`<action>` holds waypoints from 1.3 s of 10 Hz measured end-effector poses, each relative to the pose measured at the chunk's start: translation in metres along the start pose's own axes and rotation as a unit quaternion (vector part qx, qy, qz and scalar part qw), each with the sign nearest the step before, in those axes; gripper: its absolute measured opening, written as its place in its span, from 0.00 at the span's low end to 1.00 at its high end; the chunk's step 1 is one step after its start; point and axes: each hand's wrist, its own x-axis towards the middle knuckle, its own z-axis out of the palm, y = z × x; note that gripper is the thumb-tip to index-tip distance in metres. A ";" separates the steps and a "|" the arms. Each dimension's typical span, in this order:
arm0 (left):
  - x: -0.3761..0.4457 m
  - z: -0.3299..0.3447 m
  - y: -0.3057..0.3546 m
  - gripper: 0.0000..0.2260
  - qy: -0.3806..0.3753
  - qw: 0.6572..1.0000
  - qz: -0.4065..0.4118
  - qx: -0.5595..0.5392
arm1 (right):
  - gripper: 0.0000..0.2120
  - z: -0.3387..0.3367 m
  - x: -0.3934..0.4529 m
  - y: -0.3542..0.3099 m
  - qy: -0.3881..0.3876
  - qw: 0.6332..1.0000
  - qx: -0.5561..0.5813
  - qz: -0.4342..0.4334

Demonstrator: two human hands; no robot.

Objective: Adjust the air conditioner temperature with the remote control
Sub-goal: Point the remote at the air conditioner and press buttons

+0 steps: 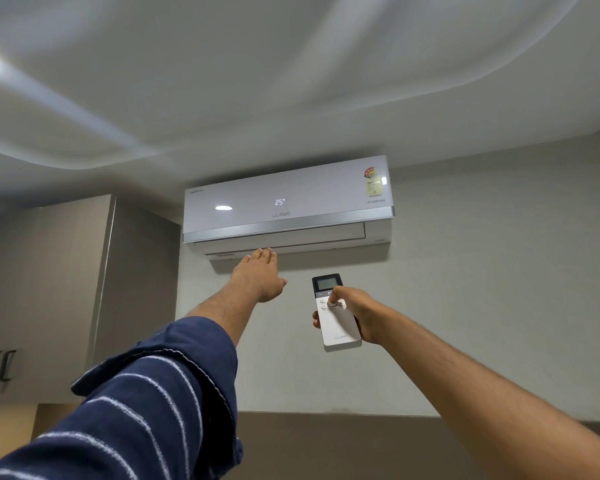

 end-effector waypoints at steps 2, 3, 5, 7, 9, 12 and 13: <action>0.000 0.001 0.001 0.32 -0.001 1.000 0.001 0.000 | 0.10 0.000 -0.001 0.000 0.003 1.000 -0.005 -0.006; 0.000 0.001 0.002 0.32 -0.002 1.000 0.004 0.000 | 0.11 -0.001 -0.001 0.001 0.004 1.000 -0.005 -0.003; -0.001 0.000 0.007 0.32 -0.001 1.000 0.006 0.000 | 0.11 -0.005 -0.002 0.003 0.009 1.000 -0.004 0.001; -0.004 0.000 0.014 0.32 -0.005 1.000 0.019 -0.003 | 0.10 -0.010 -0.007 0.004 0.015 1.000 -0.010 0.002; -0.007 0.000 0.024 0.32 -0.004 0.999 0.032 -0.011 | 0.09 -0.016 -0.017 0.007 0.026 1.000 -0.011 0.003; -0.011 0.012 0.077 0.32 -0.011 0.995 0.084 -0.044 | 0.08 -0.053 -0.047 0.020 0.077 0.996 -0.027 0.021; -0.013 0.016 0.104 0.32 -0.015 0.991 0.113 -0.062 | 0.08 -0.074 -0.065 0.027 0.104 0.994 -0.033 0.029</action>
